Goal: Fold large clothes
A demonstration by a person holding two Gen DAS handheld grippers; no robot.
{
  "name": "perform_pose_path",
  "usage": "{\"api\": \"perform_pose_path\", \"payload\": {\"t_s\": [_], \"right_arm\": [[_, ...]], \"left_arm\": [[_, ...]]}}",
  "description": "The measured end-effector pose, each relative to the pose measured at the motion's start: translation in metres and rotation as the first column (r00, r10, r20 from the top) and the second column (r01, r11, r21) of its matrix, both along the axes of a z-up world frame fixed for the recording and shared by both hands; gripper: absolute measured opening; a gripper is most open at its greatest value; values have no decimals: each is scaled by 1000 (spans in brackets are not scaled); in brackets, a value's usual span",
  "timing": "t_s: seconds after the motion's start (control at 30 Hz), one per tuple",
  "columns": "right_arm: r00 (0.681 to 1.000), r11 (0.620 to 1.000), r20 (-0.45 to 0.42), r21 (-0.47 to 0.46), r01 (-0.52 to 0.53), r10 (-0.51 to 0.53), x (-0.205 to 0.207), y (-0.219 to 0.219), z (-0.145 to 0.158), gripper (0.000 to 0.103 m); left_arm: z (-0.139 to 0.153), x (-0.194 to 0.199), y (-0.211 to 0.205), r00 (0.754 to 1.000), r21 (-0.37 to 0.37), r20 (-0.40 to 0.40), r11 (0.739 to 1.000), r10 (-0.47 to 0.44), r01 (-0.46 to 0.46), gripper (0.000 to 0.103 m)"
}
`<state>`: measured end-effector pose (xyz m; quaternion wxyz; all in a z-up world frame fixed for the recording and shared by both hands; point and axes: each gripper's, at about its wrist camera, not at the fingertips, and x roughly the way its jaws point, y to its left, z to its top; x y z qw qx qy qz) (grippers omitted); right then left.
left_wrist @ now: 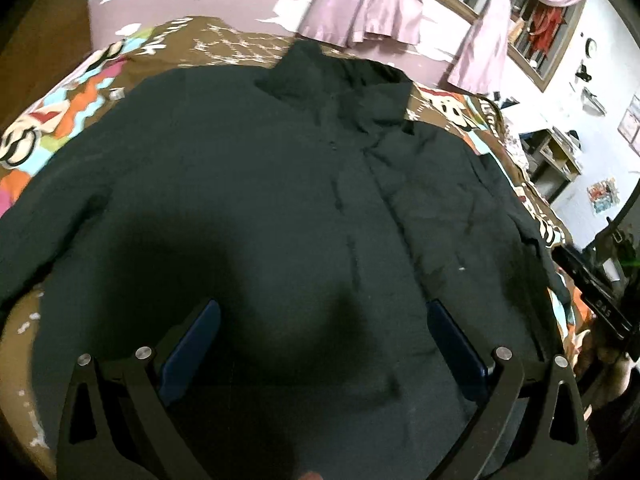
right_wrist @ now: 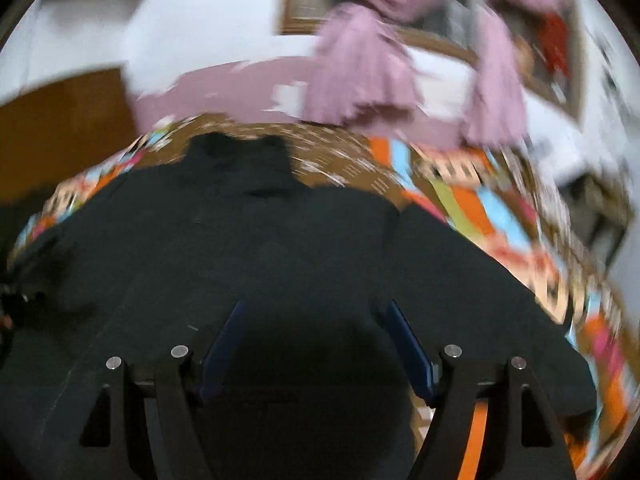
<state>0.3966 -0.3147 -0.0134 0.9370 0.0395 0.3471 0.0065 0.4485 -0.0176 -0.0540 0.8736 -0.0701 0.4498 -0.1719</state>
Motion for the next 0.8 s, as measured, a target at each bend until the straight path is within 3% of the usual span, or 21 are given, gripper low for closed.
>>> {"api": "perform_pose_path", "payload": {"t_s": [0.1, 0.23, 0.3, 0.47, 0.57, 0.6, 0.63, 0.67, 0.7, 0.73, 0.8], "right_arm": [[982, 966, -38, 179, 188, -184, -21, -71, -12, 75], [914, 832, -119, 382, 402, -387, -46, -169, -31, 81], [866, 738, -171, 462, 491, -469, -54, -213, -46, 82], [749, 443, -354, 636, 632, -560, -63, -293, -96, 82], [681, 236, -433, 714, 659, -590, -72, -316, -123, 82], [671, 203, -448, 722, 661, -591, -72, -321, -130, 82], [669, 195, -446, 728, 658, -594, -74, -323, -133, 81], [672, 204, -434, 729, 653, -600, -71, -325, -134, 72], [681, 223, -416, 731, 645, -603, -69, -327, -132, 63], [687, 243, -398, 731, 638, -608, -67, -327, -127, 45], [693, 303, -350, 710, 635, -631, -66, -325, -111, 32]], "left_arm": [[-7, 12, -34, 1000, -14, -3, 1000, -22, 22, 101], [-16, 29, -93, 997, -41, 14, 997, -70, 70, 101], [-19, 36, -124, 996, -62, 26, 994, -89, 90, 101], [-29, 51, -192, 991, -82, 40, 988, -125, 128, 101], [-36, 56, -223, 985, -31, 34, 985, -169, 171, 101], [-41, 56, -234, 982, 22, 33, 983, -183, 183, 101], [-47, 55, -241, 982, 69, 32, 980, -188, 185, 101], [-54, 55, -247, 980, 122, 32, 974, -197, 192, 102], [-60, 54, -251, 978, 162, 36, 967, -205, 197, 102], [-65, 53, -252, 977, 180, 41, 964, -208, 198, 102], [-71, 53, -250, 978, 184, 34, 963, -206, 196, 102]]}}
